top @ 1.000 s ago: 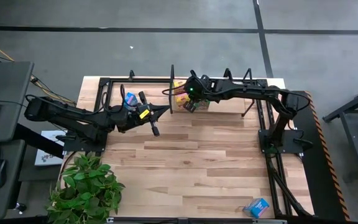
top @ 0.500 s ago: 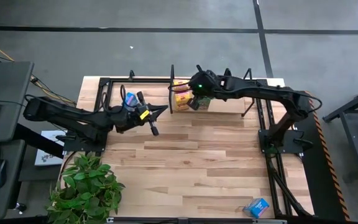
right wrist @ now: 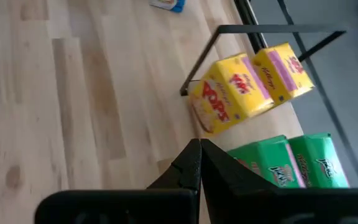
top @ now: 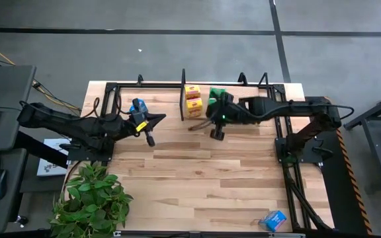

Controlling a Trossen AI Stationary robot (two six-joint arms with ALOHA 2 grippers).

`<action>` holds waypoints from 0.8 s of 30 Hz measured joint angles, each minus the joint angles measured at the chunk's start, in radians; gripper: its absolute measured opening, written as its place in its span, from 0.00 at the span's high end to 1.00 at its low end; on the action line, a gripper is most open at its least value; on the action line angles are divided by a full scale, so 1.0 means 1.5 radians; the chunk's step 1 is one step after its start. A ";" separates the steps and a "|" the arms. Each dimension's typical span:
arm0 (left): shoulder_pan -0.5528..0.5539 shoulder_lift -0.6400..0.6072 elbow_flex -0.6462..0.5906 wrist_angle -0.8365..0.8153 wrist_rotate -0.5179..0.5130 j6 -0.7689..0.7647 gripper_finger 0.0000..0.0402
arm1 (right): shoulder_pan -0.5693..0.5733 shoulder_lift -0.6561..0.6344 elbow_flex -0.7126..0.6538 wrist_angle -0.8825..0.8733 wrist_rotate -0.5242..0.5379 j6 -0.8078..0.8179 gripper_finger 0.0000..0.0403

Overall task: Stack cereal on shelf
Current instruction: Put the top blue cereal box on the shelf

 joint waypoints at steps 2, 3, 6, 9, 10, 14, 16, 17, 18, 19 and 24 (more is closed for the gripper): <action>0.000 -0.002 -0.010 0.010 -0.003 0.004 1.00 | 0.020 0.000 0.000 -0.003 0.017 -0.001 1.00; 0.001 -0.005 -0.013 0.011 -0.006 0.005 1.00 | 0.027 0.000 0.000 -0.003 0.021 -0.001 1.00; 0.002 -0.011 -0.014 0.011 -0.017 0.005 1.00 | 0.037 -0.012 -0.040 0.010 0.025 0.000 1.00; 0.000 -0.015 -0.014 0.007 -0.017 0.005 1.00 | 0.038 -0.060 -0.132 0.034 0.025 0.026 1.00; -0.001 -0.016 -0.014 0.008 -0.017 0.005 1.00 | 0.038 -0.083 -0.173 0.050 0.026 0.034 1.00; 0.002 -0.015 -0.014 0.008 -0.017 0.005 1.00 | 0.038 -0.204 -0.339 0.189 0.022 0.067 1.00; 0.010 -0.008 -0.014 0.014 -0.017 -0.002 1.00 | 0.038 -0.268 -0.413 0.293 0.016 0.072 1.00; 0.013 -0.003 -0.014 0.013 -0.017 -0.006 1.00 | 0.040 -0.297 -0.449 0.344 0.016 0.072 1.00; 0.017 0.002 -0.014 0.009 -0.017 -0.009 1.00 | 0.040 -0.323 -0.484 0.403 0.013 0.072 1.00; 0.023 0.007 -0.014 0.010 -0.017 -0.012 1.00 | 0.041 -0.346 -0.516 0.460 0.007 0.070 1.00; 0.053 0.036 -0.014 0.002 -0.092 -0.018 0.93 | 0.041 -0.415 -0.644 0.718 -0.038 0.030 1.00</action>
